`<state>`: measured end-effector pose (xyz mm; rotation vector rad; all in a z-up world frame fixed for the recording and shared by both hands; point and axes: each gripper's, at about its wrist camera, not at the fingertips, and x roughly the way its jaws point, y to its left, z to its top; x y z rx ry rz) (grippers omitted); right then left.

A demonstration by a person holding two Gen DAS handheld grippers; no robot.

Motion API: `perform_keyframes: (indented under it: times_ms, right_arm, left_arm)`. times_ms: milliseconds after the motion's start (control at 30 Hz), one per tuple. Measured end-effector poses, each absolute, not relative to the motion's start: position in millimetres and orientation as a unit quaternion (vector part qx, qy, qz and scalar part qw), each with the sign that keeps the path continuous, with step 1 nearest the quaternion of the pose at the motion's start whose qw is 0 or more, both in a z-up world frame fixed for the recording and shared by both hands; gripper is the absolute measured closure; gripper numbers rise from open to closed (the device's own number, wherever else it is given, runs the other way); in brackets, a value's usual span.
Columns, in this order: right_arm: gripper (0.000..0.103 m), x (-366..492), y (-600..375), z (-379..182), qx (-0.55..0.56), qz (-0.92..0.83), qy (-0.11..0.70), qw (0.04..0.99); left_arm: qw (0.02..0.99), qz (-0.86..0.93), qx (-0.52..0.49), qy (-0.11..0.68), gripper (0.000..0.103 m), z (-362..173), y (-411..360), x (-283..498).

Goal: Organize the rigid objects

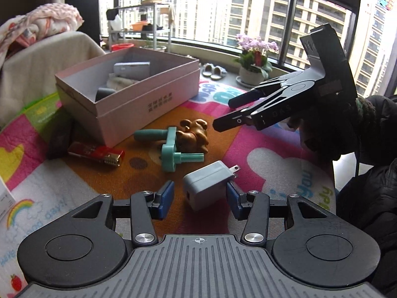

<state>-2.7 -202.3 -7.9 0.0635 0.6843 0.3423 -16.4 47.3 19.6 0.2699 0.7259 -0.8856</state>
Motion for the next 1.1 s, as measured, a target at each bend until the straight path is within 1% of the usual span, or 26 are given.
perform_keyframes:
  times_ms: [133,233,367,500,567,600,633,700,933,1100]
  right_arm:
    - [0.02,-2,-202,-8,0.031,0.169,0.336,0.926]
    - [0.02,-2,-202,-8,0.033,0.17,0.336,0.926]
    - [0.019,-1,-202,-9,0.033,0.171,0.336,0.926]
    - [0.019,-1,-202,-9,0.034,0.171,0.336,0.926]
    - [0.019,-1,-202,-9,0.034,0.171,0.336,0.926]
    - [0.019,-1,-202,-9,0.034,0.171,0.336,0.926]
    - [0.019,-1,-202,-9,0.034,0.171,0.336,0.926]
    - [0.019,-1,-202,-9,0.034,0.171,0.336,0.926]
    - [0.018,0,-204,-9,0.042,0.176,0.336,0.924]
    - [0.018,1,-209,-9,0.055,0.182,0.337,0.922]
  left_arm:
    - [0.818,-0.435,0.114,0.358,0.052,15,43,-12]
    - [0.821,-0.439,0.11,0.349,0.052,18,37,-24]
    - [0.829,-0.432,0.073,0.347,0.052,18,28,-37]
    - [0.829,-0.438,0.08,0.339,0.053,15,16,-49]
    - [0.828,-0.441,0.087,0.335,0.059,13,8,-52]
    - [0.828,-0.443,0.092,0.332,0.067,12,5,-54]
    - [0.825,-0.447,0.096,0.332,0.072,11,1,-54]
    - [0.816,-0.46,0.098,0.337,0.076,8,-6,-54]
    - [0.8,-0.488,0.077,0.342,0.076,0,-29,-51]
    - [0.812,-0.473,0.081,0.333,0.075,-2,-46,-49]
